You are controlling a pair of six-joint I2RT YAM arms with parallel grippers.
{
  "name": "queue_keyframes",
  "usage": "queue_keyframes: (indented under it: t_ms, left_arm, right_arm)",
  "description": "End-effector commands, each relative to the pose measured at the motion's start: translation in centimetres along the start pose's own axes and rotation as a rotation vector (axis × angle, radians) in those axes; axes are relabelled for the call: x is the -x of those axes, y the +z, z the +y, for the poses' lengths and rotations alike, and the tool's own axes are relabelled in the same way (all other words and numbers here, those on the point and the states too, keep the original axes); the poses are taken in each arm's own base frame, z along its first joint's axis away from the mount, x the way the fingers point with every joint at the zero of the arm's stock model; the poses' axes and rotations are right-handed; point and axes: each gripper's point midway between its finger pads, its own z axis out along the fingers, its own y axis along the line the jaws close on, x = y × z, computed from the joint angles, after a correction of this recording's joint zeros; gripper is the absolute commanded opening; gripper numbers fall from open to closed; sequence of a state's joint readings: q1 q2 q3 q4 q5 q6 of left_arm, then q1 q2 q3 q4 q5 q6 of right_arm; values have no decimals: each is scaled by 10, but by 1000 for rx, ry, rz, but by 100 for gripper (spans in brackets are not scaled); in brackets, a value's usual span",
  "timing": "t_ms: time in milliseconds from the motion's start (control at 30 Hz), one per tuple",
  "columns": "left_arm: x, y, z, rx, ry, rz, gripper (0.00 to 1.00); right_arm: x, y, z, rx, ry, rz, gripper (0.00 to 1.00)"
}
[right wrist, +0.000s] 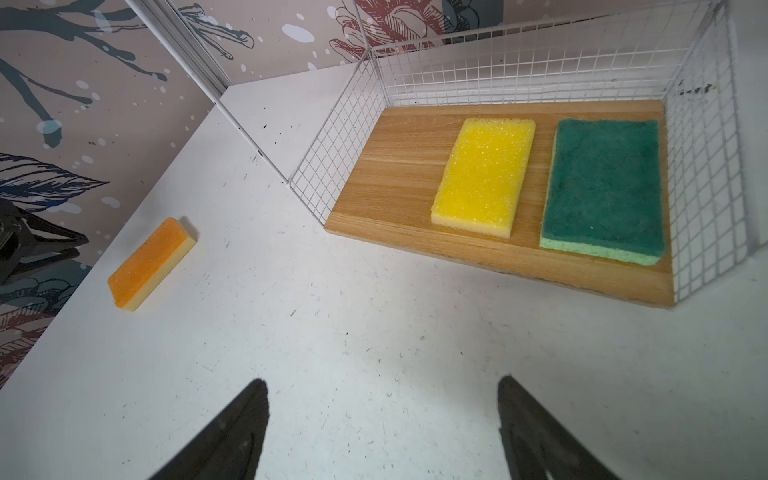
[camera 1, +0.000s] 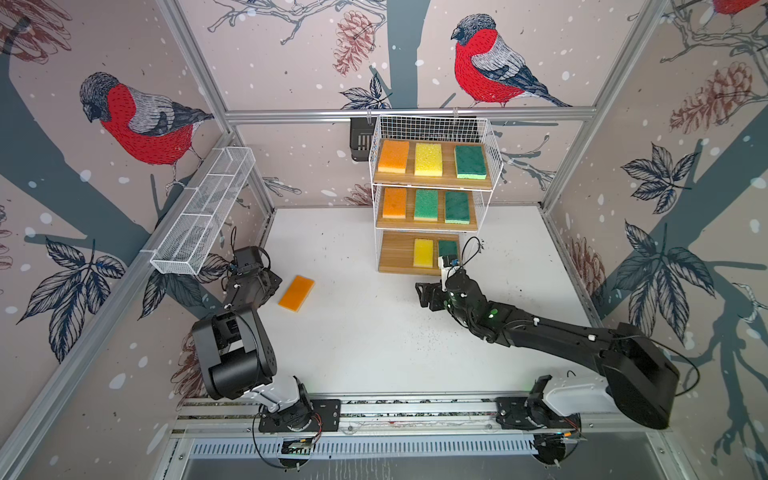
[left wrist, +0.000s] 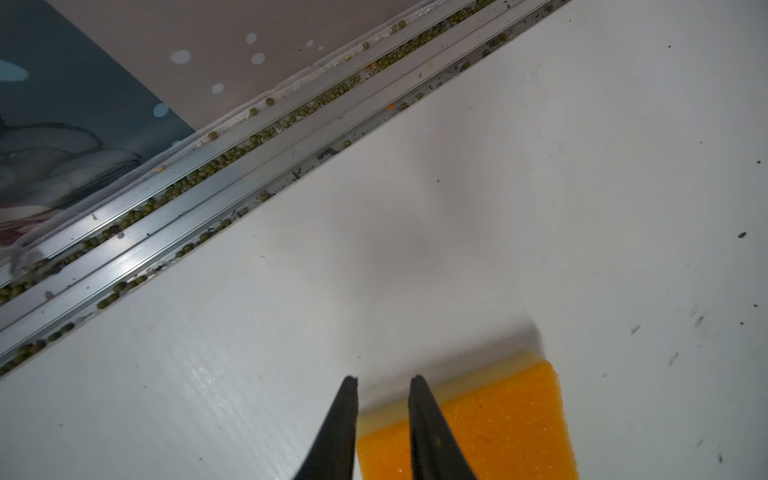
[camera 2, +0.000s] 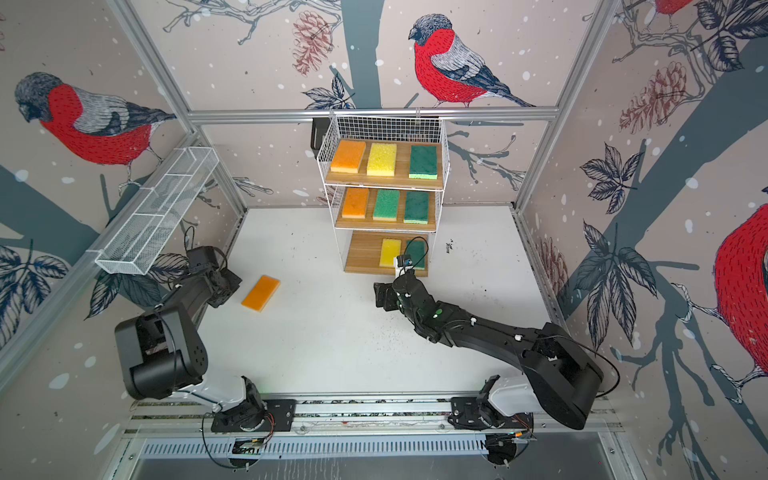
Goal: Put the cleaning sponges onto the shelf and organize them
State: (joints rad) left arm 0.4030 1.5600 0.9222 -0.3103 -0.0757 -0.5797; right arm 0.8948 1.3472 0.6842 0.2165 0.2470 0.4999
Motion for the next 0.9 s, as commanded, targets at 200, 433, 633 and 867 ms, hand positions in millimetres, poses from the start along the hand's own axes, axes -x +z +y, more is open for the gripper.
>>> queue_keyframes:
  t_ms: [200, 433, 633, 867]
  left_arm:
    - [5, 19, -17, -77, 12, -33, 26]
    - [-5, 34, -36, -73, 74, -19, 28]
    - [-17, 44, -39, -67, 68, 7, 28]
    - [-41, 47, -41, -63, 120, 47, 28]
  right_arm:
    - [2, 0, -2, 37, 31, -12, 86]
    - [-1, 2, -10, 26, 41, -5, 86]
    - [-3, 1, -14, 19, 47, 2, 86]
    - [-6, -5, -19, 9, 60, 0, 86]
